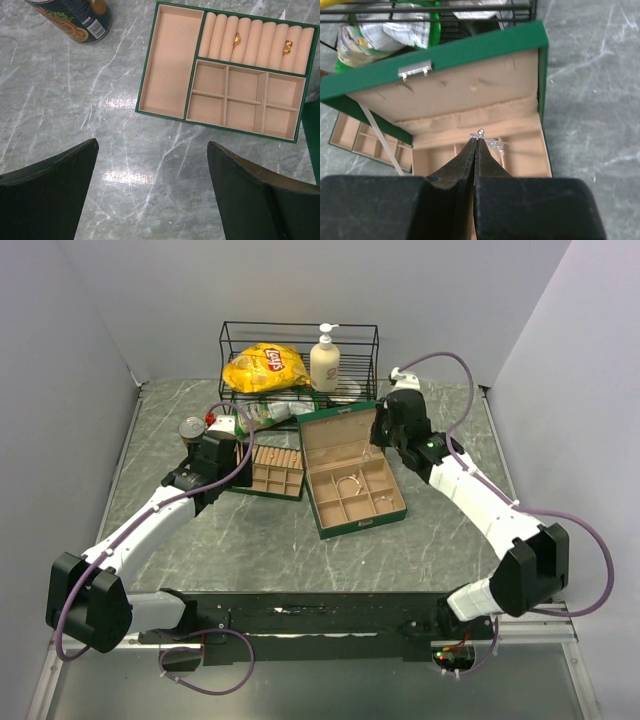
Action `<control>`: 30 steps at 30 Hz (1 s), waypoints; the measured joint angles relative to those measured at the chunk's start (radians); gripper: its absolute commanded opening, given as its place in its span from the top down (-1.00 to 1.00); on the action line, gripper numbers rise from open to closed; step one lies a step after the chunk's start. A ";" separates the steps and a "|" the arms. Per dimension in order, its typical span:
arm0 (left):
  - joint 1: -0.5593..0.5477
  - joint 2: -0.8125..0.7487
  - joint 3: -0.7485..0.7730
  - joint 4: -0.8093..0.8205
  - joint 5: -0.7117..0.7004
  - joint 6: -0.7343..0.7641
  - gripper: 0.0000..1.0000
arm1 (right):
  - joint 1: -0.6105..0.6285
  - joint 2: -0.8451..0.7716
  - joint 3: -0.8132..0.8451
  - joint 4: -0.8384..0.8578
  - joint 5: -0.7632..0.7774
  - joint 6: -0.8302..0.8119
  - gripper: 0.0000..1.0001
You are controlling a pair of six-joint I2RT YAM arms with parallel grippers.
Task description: Organize the mixed jewelry
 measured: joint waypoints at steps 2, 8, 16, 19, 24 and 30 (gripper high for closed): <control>0.000 0.000 0.000 0.000 0.000 0.000 -0.93 | -0.006 0.029 0.027 0.004 -0.014 -0.003 0.96; 0.000 0.000 0.000 0.000 0.000 0.000 -0.93 | -0.017 0.122 0.107 0.014 -0.051 -0.010 0.97; 0.000 0.000 0.000 0.000 0.001 0.000 -0.93 | -0.021 0.217 0.177 0.014 -0.082 -0.018 0.97; 0.000 0.000 0.000 0.000 0.002 0.000 -0.93 | -0.026 0.244 0.195 0.013 -0.084 -0.020 0.98; 0.000 0.006 0.000 0.000 0.002 0.000 -0.93 | -0.038 0.280 0.223 0.014 -0.083 -0.023 0.98; 0.000 0.013 0.000 0.000 0.002 0.000 -0.93 | -0.054 0.289 0.223 0.013 -0.082 -0.023 0.99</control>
